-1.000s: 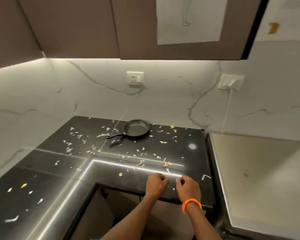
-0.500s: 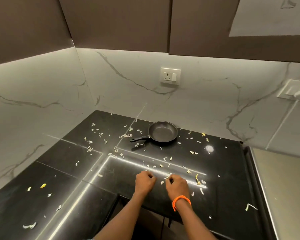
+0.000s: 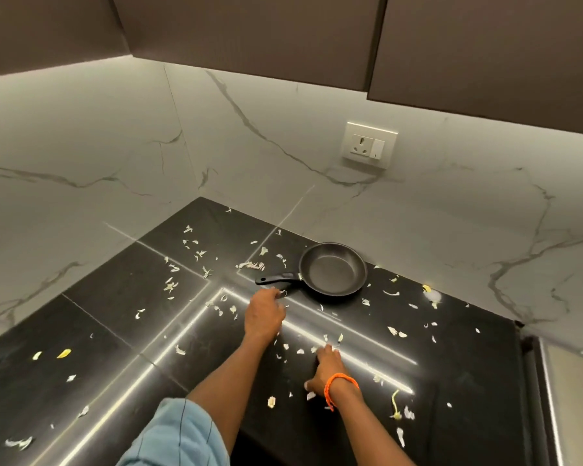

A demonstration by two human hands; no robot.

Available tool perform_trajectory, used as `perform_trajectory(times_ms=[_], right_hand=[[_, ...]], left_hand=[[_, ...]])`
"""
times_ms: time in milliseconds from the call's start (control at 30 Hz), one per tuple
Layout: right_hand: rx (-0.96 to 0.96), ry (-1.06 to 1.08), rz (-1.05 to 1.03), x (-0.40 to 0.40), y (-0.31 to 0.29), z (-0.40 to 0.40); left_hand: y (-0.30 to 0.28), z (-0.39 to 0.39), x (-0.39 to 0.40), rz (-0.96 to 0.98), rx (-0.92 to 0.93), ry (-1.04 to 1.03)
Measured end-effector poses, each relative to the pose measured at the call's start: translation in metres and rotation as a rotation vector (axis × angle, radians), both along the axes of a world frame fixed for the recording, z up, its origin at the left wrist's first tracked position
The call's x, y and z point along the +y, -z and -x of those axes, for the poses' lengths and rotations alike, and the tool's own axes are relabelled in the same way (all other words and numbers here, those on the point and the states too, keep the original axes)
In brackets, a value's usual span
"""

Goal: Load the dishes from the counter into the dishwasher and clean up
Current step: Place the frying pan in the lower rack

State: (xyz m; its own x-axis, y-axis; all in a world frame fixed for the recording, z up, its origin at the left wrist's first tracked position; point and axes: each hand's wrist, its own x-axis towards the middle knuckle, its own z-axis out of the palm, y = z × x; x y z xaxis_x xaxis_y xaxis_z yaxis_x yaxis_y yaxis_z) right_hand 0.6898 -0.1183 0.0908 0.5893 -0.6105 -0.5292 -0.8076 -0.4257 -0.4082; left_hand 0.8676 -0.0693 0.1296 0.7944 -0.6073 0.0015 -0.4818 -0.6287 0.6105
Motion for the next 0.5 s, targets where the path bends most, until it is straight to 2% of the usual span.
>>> perform_trajectory(times_ms=[100,167,333,500], right_hand=[[0.034,-0.085,0.039,-0.026,0.005,-0.009],[0.061,-0.107,0.041,-0.039,0.009,-0.013],[0.086,-0.148,0.027,-0.045,0.016,-0.019],[0.044,-0.138,0.016,-0.053,0.017,-0.017]], left_hand=[[-0.008,-0.024,-0.038,-0.113,-0.196,0.059],[-0.011,-0.032,-0.058,-0.223,-0.260,0.090],[0.004,-0.048,-0.073,-0.405,-0.247,0.110],[0.011,-0.042,-0.083,-0.439,-0.219,0.071]])
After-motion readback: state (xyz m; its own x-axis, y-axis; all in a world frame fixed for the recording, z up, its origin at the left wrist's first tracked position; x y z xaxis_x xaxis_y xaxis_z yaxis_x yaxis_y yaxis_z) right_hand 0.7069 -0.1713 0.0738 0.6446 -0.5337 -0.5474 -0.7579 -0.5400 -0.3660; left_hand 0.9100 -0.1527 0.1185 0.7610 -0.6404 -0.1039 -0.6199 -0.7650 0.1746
